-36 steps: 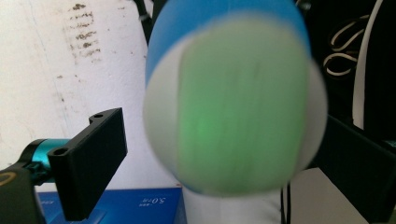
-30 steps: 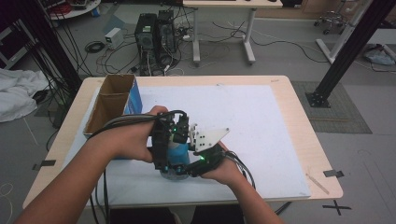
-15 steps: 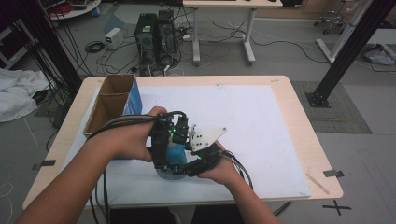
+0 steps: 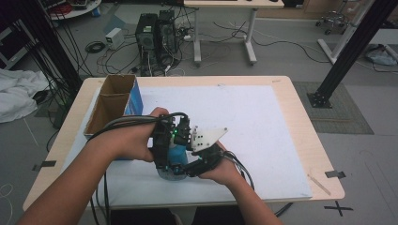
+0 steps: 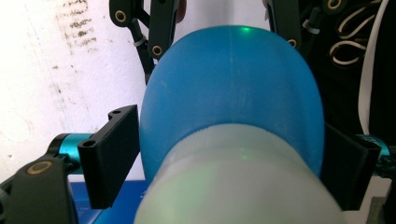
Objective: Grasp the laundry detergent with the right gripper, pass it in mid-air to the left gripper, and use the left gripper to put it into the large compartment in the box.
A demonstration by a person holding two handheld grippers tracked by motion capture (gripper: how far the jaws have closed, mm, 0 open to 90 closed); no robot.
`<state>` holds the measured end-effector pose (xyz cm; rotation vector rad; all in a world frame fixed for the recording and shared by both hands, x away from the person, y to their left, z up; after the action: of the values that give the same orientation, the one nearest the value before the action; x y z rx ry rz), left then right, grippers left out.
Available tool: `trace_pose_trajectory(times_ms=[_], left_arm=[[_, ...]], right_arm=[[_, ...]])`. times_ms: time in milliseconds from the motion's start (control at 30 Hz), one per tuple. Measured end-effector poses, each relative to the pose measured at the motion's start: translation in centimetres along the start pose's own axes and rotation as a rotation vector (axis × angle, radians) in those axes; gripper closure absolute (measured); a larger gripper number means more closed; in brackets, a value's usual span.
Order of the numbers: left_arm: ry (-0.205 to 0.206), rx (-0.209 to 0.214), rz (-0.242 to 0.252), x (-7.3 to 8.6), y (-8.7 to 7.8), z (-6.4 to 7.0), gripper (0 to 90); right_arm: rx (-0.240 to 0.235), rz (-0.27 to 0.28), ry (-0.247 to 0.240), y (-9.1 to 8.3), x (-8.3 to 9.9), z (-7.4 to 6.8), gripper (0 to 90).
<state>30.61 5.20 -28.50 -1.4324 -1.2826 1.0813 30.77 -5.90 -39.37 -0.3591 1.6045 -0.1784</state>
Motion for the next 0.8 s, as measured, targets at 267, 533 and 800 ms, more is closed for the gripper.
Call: trace_pose_trajectory(times_ms=[267, 533, 800], left_arm=[[0.003, 0.010, -0.002, -0.10, -0.06, 0.07, 22.5], [0.006, 0.006, -0.005, -0.16, -0.08, 0.02, 28.4], [0.016, -0.008, -0.006, -0.33, -0.21, 0.03, 32.4]], right_arm=[[0.003, 0.000, -0.001, -0.07, -0.01, -0.06, 47.8], [0.002, -0.001, -0.001, -0.11, -0.02, -0.02, 47.9], [0.005, 0.003, 0.001, -0.22, -0.06, -0.02, 47.9]])
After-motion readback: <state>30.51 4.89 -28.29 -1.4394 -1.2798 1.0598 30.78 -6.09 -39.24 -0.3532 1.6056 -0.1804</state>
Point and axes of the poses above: each handheld gripper's, and its own axes: y roughly forward along the jaws, x roughly out of its underside, z roughly to its right, the point moved 2 cm from there along y, roughly forward along the jaws, and after that the axes turned 8 degrees about -x, right-handed, at the moved point
